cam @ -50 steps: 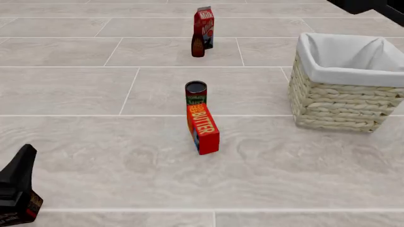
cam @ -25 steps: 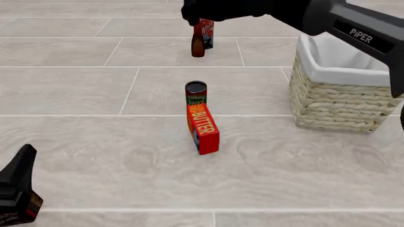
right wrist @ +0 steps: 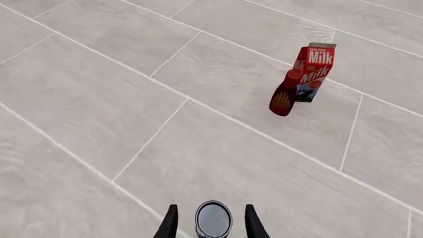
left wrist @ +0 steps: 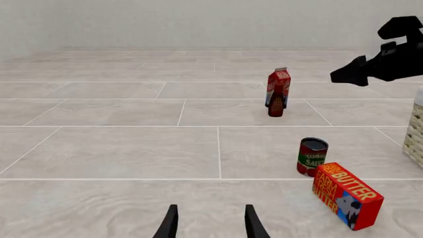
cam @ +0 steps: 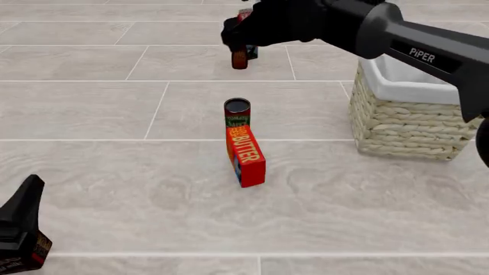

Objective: Pick the tomato sauce and place it in the basket.

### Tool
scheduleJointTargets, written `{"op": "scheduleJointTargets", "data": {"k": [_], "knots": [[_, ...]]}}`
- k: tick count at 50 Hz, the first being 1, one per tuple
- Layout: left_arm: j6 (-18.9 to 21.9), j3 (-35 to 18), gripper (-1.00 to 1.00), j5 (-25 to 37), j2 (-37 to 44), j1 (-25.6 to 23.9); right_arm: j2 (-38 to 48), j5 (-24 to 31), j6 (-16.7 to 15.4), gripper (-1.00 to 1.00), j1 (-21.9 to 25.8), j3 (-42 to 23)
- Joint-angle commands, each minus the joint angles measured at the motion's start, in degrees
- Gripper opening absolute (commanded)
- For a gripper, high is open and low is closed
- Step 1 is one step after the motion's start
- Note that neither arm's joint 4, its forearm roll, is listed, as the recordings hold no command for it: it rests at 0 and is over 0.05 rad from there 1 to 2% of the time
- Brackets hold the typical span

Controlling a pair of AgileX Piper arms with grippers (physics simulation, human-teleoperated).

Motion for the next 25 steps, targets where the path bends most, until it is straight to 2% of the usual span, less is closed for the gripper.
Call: {"op": "scheduleJointTargets", "data": {"k": [1, 25], "knots": [[0.0, 0.0, 1.0, 0.0, 0.0, 0.0, 0.36, -1.26, 0.22, 1.0, -0.25, 1.99], [0.0, 0.0, 1.0, 0.0, 0.0, 0.0, 1.87, -3.25, 1.76, 1.0, -0.61, 4.05]]}}
